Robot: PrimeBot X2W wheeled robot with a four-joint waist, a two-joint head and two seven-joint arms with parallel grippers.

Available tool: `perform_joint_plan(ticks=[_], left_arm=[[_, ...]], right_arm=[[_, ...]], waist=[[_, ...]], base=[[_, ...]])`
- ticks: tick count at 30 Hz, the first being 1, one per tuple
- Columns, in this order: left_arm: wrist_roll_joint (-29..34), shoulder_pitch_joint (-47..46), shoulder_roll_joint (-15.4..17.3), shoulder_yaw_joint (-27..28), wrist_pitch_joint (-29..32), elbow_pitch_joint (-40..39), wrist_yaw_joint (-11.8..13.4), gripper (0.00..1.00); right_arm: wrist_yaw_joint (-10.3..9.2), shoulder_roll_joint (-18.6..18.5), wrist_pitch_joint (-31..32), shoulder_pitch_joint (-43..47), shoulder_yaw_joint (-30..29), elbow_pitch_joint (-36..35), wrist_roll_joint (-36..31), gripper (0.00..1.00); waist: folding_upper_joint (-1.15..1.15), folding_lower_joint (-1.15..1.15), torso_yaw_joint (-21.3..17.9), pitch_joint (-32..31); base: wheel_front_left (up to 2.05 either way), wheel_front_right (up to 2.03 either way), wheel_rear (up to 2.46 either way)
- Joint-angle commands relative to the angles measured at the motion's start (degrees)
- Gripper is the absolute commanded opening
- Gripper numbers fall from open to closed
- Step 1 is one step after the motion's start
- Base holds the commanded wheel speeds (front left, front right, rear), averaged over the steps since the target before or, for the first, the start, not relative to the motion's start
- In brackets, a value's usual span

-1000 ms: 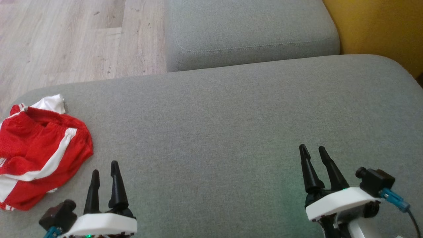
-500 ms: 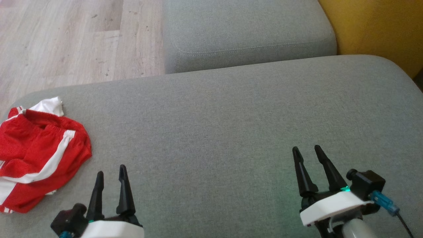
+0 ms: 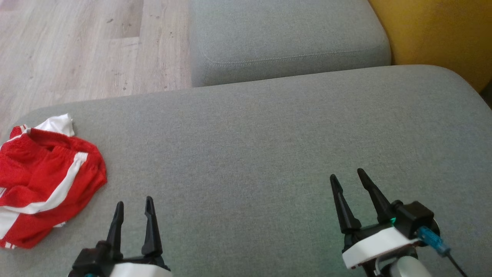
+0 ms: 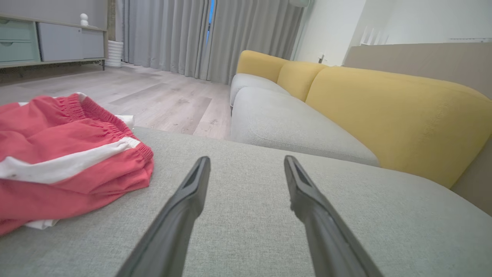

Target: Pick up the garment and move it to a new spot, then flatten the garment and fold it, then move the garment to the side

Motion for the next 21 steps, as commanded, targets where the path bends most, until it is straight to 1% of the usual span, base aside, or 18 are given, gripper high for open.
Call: perform_joint_plan(ticks=[1, 16, 21], left_arm=[[2.31, -1.98, 0.30, 0.96, -0.92, -1.98, 0.56, 1.00], [11.76, -1.60, 0.34, -0.48, -3.26, -1.87, 1.62, 1.00], [11.64, -1.51, 0.34, -0.35, -3.26, -1.33, 1.71, 1.00]], right_arm=[[-0.04, 0.08, -1.00, -1.20, 1.60, -2.01, -2.24, 1.00], [-0.04, 0.33, -3.36, -1.11, 2.18, -1.89, -11.81, 1.00], [-0.04, 0.43, -3.36, -0.82, 1.36, -1.65, -11.57, 1.00]], waist=[[0.00, 0.00, 0.06, 0.07], [0.00, 0.00, 0.36, 0.75], [0.00, 0.00, 0.59, 0.85]], base=[[0.00, 0.00, 0.00], [0.00, 0.00, 0.00], [0.00, 0.00, 0.00]])
